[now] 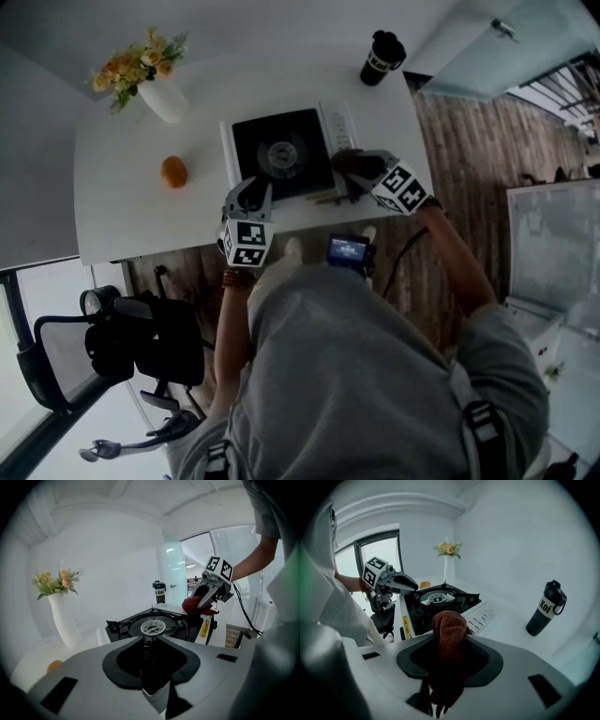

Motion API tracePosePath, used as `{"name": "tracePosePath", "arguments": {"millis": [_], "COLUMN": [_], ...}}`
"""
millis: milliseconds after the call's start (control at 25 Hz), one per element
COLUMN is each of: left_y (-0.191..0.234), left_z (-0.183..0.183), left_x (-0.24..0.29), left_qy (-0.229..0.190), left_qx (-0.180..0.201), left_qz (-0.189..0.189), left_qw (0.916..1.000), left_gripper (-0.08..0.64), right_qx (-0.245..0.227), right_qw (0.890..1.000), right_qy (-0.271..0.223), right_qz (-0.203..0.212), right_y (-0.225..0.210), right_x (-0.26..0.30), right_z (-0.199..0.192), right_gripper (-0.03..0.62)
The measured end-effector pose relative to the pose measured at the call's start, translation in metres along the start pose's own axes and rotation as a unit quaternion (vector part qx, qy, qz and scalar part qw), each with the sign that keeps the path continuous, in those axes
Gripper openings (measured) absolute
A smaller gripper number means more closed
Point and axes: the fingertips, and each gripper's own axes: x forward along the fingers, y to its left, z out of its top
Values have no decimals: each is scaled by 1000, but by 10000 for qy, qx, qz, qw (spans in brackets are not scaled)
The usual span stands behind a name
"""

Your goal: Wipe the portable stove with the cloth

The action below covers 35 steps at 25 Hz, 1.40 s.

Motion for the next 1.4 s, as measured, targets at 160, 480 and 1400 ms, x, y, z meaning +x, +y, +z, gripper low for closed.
{"name": "tracePosePath", "arguments": {"millis": [160, 480, 1400], "left_y": [2, 3, -1], "left_z": [3, 3, 5], "left_x": [0, 1, -2], "left_qy": [-51, 0, -203], "left_qx": [-204, -303, -124], "left_qz": [-153, -282, -394], "left_qw": [9997, 9991, 9989], "left_gripper": [104, 104, 104], "right_qx": [-69, -384, 344], "right_qw": [10000, 9987, 9911], "right_qy": [-17, -41, -992], "right_qz": [55, 337, -822], "right_y": [7, 28, -110], "right_x": [-4, -15, 27], "right_z": [-7, -8, 103], "right_gripper": [158, 156, 150]}}
